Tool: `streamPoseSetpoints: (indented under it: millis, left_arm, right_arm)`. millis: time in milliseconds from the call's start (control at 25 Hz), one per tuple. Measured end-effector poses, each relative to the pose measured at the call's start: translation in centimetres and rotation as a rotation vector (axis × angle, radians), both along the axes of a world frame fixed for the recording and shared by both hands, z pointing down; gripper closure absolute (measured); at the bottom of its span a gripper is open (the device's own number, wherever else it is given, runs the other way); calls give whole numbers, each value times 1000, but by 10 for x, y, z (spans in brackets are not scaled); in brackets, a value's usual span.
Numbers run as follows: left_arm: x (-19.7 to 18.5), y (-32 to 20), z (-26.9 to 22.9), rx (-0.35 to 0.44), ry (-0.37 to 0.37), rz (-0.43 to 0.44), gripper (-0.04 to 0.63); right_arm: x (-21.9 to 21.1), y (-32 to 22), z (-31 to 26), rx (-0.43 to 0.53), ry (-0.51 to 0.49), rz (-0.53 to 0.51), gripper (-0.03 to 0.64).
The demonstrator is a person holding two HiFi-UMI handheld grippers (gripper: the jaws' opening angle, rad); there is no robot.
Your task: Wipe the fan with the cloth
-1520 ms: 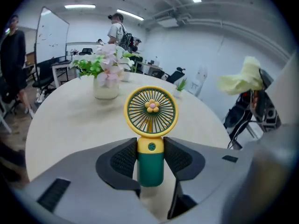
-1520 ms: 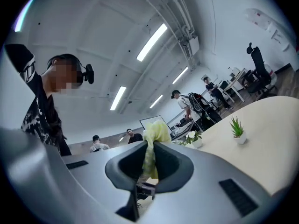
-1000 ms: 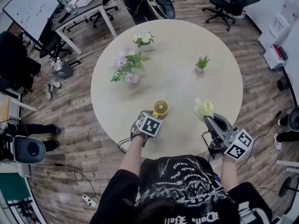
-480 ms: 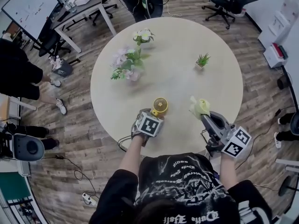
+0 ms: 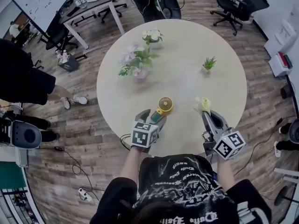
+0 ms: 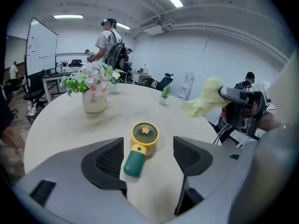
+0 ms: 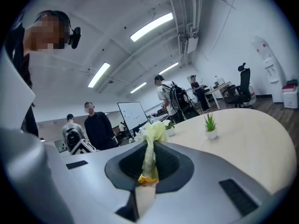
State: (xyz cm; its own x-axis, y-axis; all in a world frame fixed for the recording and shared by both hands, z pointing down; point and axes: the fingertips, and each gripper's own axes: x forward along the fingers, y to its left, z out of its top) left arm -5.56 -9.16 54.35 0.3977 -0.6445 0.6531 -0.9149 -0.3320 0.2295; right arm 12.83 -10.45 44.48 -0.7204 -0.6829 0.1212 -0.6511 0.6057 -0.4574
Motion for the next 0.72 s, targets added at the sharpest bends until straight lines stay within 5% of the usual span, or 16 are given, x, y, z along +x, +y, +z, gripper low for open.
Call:
streamPoseSetpoints:
  millis: [320, 720]
  left_arm:
    - [-23, 42, -51, 214, 115, -163, 261]
    - [-42, 65, -65, 291, 117, -235, 270]
  right_arm:
    - [-12, 10, 27, -9, 144, 76, 578]
    - [-46, 27, 26, 78, 289, -27, 578]
